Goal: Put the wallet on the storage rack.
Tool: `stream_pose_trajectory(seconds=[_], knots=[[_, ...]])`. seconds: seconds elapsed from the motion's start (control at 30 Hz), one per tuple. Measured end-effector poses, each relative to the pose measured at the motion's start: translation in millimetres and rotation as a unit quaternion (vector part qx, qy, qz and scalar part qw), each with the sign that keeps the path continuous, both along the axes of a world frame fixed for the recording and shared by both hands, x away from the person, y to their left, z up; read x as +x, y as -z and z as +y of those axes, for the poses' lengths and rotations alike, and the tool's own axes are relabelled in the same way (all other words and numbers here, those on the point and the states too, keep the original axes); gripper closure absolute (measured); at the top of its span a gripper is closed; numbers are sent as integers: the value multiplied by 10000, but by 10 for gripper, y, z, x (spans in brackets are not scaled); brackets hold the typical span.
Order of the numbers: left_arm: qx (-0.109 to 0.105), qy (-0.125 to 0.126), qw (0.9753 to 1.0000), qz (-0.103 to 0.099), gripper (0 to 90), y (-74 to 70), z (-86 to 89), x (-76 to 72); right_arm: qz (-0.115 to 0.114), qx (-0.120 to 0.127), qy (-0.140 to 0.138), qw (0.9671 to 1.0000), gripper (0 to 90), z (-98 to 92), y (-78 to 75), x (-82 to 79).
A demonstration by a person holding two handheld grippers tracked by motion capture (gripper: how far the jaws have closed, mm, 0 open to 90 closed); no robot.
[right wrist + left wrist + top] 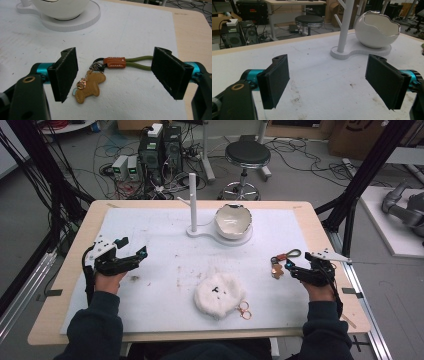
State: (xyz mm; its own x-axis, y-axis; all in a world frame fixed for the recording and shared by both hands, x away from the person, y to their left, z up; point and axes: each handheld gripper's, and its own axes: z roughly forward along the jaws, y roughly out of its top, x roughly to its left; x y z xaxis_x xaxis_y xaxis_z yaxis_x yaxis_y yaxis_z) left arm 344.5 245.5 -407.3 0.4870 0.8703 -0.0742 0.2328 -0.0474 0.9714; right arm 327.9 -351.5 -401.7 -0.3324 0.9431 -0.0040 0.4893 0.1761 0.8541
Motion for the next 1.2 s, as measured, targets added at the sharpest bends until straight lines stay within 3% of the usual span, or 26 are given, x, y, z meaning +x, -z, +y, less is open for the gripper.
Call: stream_pose_trajectory(seconds=[0.5, 0.53, 0.6, 0.63, 0.67, 0.7, 0.8, 0.83, 0.97, 1.0, 1.2], knots=[[-10, -34, 10000, 62, 198, 10, -28, 31, 66, -28, -35, 10000, 247, -31, 46, 1], [-4, -22, 10000, 49, 198, 6, -27, 26, 68, -10, -33, 10000, 272, -35, 47, -4], [21, 8, 10000, 49, 200, 1, -32, 16, 86, -12, -17, 10000, 419, -48, 44, -15], [21, 8, 10000, 49, 201, 1, -32, 16, 86, -12, -17, 10000, 419, -48, 44, -15], [20, 16, 10000, 45, 203, 3, -31, 2, 208, -19, 25, 9998, 640, -53, 44, -8], [20, 16, 10000, 45, 205, 3, -31, 2, 246, -31, 63, 9997, 705, -52, 46, -4], [-16, -9, 10000, 72, 206, 11, -25, -5, 329, -74, 177, 9993, 772, -42, 61, 19], [-1, -10, 10000, 76, 206, 13, -22, -3, 388, -91, 251, 9989, 771, -33, 75, 42], [30, 4, 9999, 104, 208, 22, -40, -1, 645, 7, 472, 9968, 605, 26, 165, 190], [30, 8, 9999, 105, 209, 26, -46, -1, 873, 3, 561, 9946, 537, 81, 239, 283], [21, 11, 9999, 145, 210, 37, -49, -2, 1270, 212, 878, 9878, 436, 176, 361, 543]])
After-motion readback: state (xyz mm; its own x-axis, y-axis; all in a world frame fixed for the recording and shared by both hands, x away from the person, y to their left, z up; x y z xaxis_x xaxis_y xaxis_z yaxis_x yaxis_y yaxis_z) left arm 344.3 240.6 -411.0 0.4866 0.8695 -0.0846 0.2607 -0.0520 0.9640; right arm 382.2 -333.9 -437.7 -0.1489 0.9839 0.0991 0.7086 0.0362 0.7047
